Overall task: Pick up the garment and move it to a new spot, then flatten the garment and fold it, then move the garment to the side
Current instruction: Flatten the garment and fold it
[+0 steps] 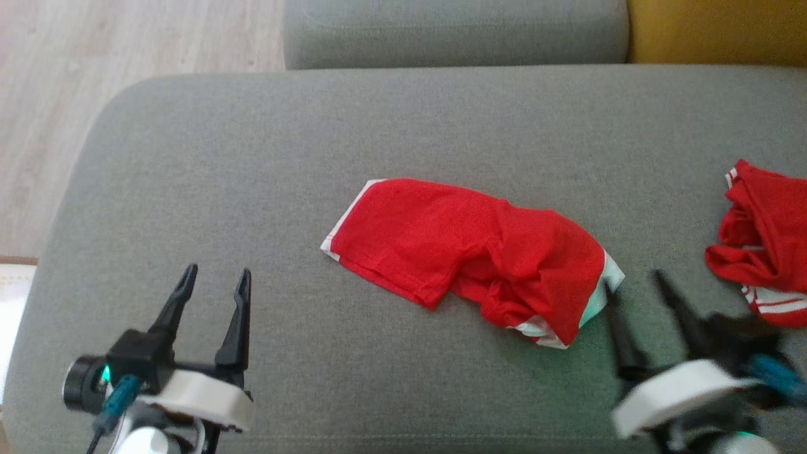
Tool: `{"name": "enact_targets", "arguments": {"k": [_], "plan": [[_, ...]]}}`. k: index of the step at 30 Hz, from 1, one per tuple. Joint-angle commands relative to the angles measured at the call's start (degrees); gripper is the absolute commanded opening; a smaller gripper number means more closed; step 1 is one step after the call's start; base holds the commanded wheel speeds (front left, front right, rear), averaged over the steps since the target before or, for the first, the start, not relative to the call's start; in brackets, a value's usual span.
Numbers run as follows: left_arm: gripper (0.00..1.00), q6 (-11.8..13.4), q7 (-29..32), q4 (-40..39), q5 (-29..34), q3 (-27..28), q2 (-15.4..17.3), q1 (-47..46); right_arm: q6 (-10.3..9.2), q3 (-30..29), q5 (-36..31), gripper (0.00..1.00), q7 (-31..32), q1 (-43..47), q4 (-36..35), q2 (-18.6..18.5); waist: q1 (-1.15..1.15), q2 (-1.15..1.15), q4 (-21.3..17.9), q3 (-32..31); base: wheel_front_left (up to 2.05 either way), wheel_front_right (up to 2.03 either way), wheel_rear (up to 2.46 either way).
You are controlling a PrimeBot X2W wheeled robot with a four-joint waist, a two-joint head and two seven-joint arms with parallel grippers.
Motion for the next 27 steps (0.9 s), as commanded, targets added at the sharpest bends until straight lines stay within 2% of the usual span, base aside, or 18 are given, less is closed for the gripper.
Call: {"name": "enact_targets", "arguments": {"k": [1,9,13,17,23,24,26,27], "plan": [[1.00,-0.11,-0.49,-1.98,0.65,2.46,1.50,-4.57,0.37,4.10,-0.89,1.00,0.91,-4.19,-1.45,-0.42,0.00,0.00,-0.07,1.40,0.00,0.00,0.00],[1.00,-0.69,-0.91,-2.50,1.77,1.98,0.89,-9.15,0.37,24.11,0.39,1.00,8.12,-17.31,7.24,-2.32,0.00,0.00,0.67,6.88,0.00,0.00,0.00],[1.00,-1.59,-1.23,-1.73,2.25,1.48,0.02,-12.16,0.37,30.92,1.24,1.00,11.12,-24.94,14.86,-2.15,0.00,0.00,2.39,9.37,0.00,0.00,0.00],[1.00,-2.49,-1.57,-0.69,3.03,1.00,-1.43,-15.16,0.37,33.47,0.38,1.00,15.22,-30.90,24.15,-1.73,0.00,0.00,4.69,11.09,0.00,0.00,0.00],[1.00,-4.12,-1.76,0.89,4.25,0.65,-3.83,-17.47,0.37,33.76,-2.40,1.00,22.03,-36.52,38.00,-0.79,0.00,0.00,7.18,11.80,0.00,0.00,0.00],[1.00,-4.24,-1.76,0.94,4.42,0.79,-4.12,-17.45,0.37,33.95,-2.43,0.74,22.88,-36.89,39.28,-0.69,0.00,0.00,7.32,11.76,0.00,0.00,0.00],[1.00,-4.56,-1.77,1.06,4.75,1.13,-4.63,-17.30,0.37,34.55,-1.59,0.00,23.72,-37.50,40.98,-0.55,0.00,0.00,7.55,11.59,0.00,0.00,0.00],[1.00,-4.56,-1.77,1.06,4.75,1.13,-4.63,-17.30,0.37,34.55,-1.59,0.00,23.72,-37.50,40.98,-0.55,0.00,0.00,7.55,11.59,0.00,0.00,0.00]]}}
